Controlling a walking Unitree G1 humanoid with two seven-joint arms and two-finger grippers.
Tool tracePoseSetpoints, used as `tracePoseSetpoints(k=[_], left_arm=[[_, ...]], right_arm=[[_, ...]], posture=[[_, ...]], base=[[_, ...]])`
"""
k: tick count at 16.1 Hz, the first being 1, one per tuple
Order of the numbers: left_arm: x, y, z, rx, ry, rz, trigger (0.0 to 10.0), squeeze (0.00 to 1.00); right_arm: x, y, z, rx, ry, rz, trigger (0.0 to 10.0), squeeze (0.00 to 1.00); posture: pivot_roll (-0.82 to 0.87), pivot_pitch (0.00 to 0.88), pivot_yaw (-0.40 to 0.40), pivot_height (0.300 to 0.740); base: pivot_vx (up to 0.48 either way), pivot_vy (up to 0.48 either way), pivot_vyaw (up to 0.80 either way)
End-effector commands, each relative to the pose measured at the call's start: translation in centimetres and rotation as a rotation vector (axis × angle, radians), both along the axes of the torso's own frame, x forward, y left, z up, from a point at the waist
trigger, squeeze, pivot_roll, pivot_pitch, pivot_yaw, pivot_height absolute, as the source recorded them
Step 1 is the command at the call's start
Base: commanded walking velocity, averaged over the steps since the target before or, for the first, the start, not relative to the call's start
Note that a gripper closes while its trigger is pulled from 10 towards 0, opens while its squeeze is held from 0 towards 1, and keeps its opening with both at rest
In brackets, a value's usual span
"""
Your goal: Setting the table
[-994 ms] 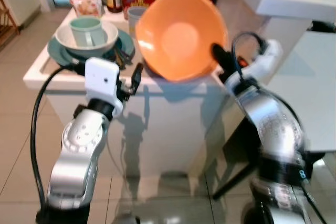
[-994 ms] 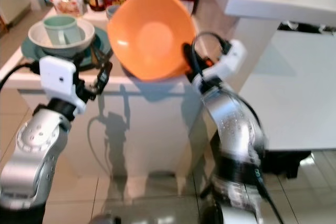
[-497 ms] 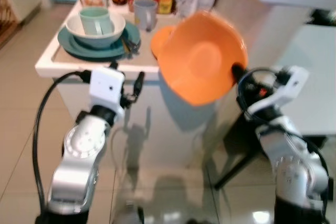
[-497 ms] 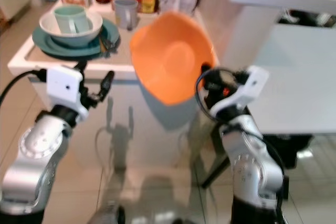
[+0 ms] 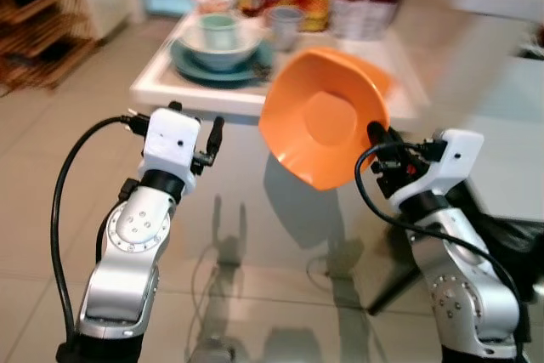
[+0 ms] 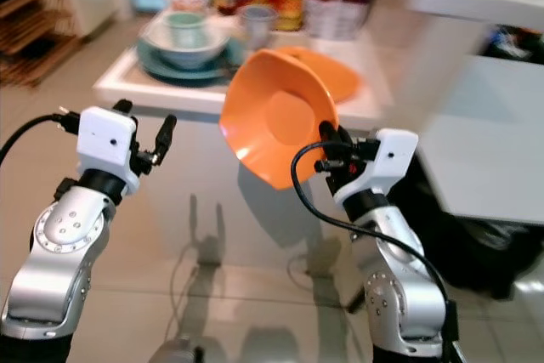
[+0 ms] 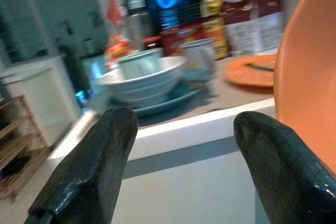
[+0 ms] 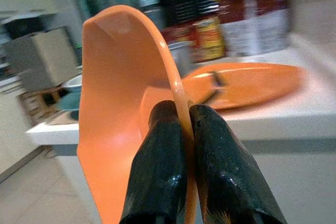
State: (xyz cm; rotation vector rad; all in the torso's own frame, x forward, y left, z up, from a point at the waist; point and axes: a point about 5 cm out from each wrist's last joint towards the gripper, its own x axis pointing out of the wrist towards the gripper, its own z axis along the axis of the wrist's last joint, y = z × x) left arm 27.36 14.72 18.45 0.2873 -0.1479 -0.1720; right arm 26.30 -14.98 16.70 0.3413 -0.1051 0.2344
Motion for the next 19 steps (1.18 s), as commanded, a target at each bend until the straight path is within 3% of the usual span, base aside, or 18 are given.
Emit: tracePoseSetpoints(k=[1, 5, 8, 10, 17, 19], left_arm=[[0.1, -0.6, 0.0, -0.002, 0.0, -0.018, 10.0, 0.0], [0.2, -0.9, 0.0, 0.005, -0.004, -0.018, 10.0, 0.0], [0.4, -0.7, 0.1, 0.007, -0.007, -0.01, 10.0, 0.0], [0.5, -0.8, 0.0, 0.013, -0.008, -0.012, 10.0, 0.0], [0.9, -1.1, 0.5, 0.049, -0.026, -0.031, 10.0, 0.0], [1.1, -1.2, 0.6, 0.055, -0.032, -0.037, 10.0, 0.0]], right_arm=[[0.3, -1.1, 0.6, 0.018, -0.016, -0.067, 10.0, 0.0], [0.5, -1.9, 0.9, -0.029, -0.048, -0.11, 10.0, 0.0], [0.4, -2.4, 1.4, -0.138, -0.077, -0.112, 10.0, 0.0], [0.4, -2.1, 0.7, -0.095, -0.021, -0.076, 10.0, 0.0], [0.9, -0.9, 0.1, -0.211, -0.016, -0.086, 10.0, 0.0], [0.9, -0.7, 0.0, -0.194, -0.01, -0.069, 10.0, 0.0]], posture=[[0.14, 0.0, -0.058, 0.74], [0.14, 0.0, -0.064, 0.74], [0.13, 0.0, -0.058, 0.74], [0.13, 0.0, -0.055, 0.74], [0.13, 0.0, -0.043, 0.74], [0.13, 0.0, -0.041, 0.74]], base=[[0.0, -0.424, 0.0], [0.0, -0.42, 0.0], [0.0, -0.414, 0.0], [0.0, -0.388, 0.0], [0.0, -0.371, 0.0], [0.0, -0.381, 0.8]])
